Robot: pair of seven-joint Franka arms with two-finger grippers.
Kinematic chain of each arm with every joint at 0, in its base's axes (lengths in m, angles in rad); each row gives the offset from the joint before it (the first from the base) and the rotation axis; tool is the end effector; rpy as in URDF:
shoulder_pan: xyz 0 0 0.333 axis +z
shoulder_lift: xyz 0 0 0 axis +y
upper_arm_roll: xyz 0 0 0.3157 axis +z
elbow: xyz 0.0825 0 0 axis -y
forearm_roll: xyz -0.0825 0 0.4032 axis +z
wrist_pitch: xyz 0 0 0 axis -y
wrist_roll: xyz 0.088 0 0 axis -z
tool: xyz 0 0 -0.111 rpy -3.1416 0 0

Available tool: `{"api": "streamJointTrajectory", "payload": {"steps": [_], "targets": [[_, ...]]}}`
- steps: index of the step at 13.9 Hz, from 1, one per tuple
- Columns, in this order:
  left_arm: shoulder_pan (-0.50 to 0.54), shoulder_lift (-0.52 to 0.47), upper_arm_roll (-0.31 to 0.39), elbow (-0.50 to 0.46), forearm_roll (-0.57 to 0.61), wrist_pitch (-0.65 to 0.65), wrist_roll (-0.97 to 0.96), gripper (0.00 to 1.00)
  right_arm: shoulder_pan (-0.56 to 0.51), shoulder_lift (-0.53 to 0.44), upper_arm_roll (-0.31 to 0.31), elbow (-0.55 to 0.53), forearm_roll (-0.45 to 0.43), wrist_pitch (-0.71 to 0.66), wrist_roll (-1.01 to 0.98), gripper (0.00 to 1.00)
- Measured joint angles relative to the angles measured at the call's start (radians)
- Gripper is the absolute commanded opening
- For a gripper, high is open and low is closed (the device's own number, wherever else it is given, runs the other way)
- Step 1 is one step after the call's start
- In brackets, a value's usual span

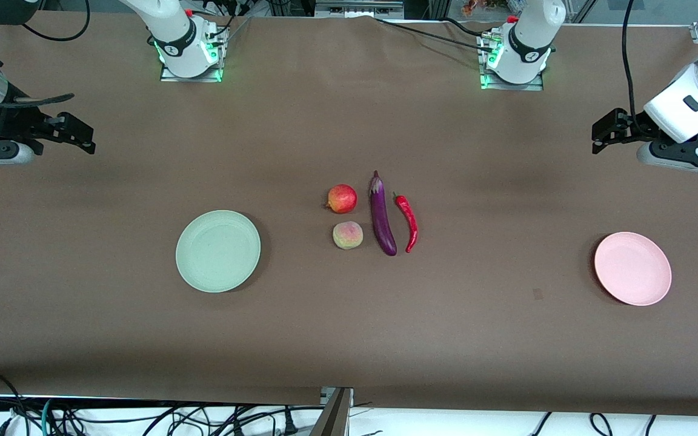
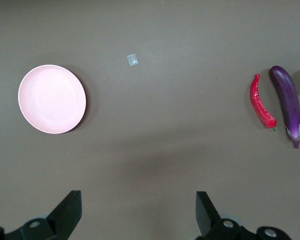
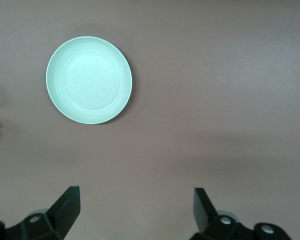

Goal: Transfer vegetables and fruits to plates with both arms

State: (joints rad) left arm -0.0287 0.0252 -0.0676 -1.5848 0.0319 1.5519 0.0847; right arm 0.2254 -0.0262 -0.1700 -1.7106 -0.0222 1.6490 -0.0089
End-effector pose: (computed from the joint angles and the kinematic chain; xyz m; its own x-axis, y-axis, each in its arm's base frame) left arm 0.5757 -0.0515 0.5973 0.9819 -0.1793 -0.0603 -0.1810 -0.9832 -0.0251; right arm 0.5676 0.0281 0.5728 0.9972 0.0662 -0.0359 0.0668 -0.9976 0.0173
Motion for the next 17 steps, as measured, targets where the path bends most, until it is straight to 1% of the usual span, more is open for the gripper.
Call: {"api": "streamJointTrajectory", "payload": {"steps": [3,6,11,13,15,17], "targets": [[0.000,0.004,0.000,0.000,0.000,-0.005,0.000,1.00,0.001,-0.002,0.001,0.007,0.000,-0.006,-0.013,1.00],[0.000,0.007,0.000,0.000,0.000,-0.021,0.000,1.00,0.027,0.001,0.007,0.008,0.000,-0.006,-0.016,1.00],[0.000,0.026,0.001,-0.001,-0.002,-0.032,0.000,1.00,0.057,0.029,0.009,0.010,0.001,-0.002,-0.036,1.00],[-0.004,0.076,-0.002,-0.001,-0.017,-0.032,0.000,1.00,0.088,0.040,0.010,0.011,0.001,-0.003,-0.036,1.00],[-0.015,0.161,-0.008,-0.002,-0.058,-0.021,0.000,1.00,0.096,0.057,0.010,0.012,0.001,-0.003,-0.036,1.00],[-0.037,0.260,-0.012,-0.002,-0.115,0.051,-0.008,1.00,0.095,0.067,0.007,0.014,0.001,-0.002,-0.037,1.00]]}}
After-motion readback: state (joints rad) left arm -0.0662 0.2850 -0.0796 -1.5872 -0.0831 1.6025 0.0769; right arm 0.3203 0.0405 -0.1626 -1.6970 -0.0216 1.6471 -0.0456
